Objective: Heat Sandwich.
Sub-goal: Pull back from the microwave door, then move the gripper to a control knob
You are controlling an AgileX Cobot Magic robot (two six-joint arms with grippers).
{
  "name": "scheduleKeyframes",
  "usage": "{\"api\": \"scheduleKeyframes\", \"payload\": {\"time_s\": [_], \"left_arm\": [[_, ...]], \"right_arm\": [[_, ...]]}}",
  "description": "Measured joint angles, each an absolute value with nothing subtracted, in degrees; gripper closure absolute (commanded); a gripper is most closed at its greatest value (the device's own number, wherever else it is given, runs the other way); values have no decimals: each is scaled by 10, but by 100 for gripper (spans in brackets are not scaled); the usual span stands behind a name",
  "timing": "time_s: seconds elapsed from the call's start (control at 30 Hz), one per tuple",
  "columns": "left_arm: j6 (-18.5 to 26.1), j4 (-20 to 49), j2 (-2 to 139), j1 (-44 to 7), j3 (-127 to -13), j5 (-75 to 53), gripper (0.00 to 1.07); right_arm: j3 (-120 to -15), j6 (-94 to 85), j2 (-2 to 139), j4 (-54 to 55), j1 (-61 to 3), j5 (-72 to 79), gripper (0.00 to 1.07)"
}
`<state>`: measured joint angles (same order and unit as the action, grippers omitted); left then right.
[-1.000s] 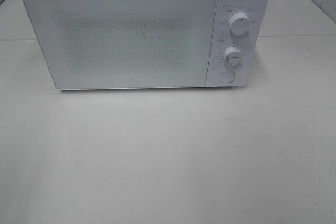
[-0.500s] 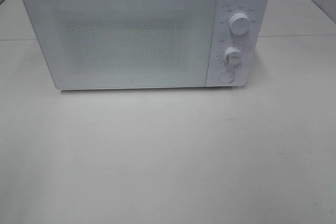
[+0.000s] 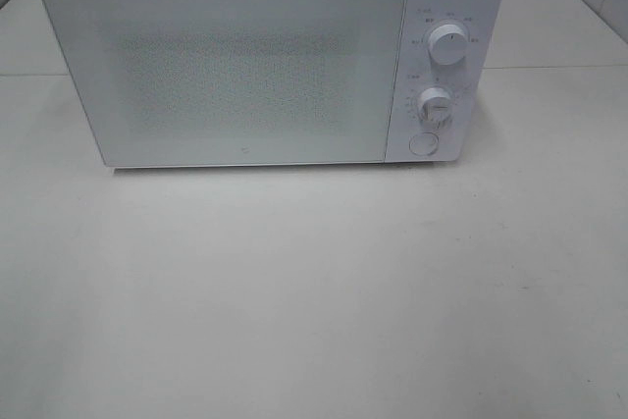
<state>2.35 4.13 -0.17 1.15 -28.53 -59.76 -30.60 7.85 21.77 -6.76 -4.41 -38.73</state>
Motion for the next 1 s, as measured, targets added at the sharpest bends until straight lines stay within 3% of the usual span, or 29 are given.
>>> {"api": "scheduleKeyframes", "payload": {"time_s": [1.0], "left_arm": [[25,41,-2,11,-285,-598,3]], "right_arm": [[-306,78,527,-68,-44,-83,31]]}}
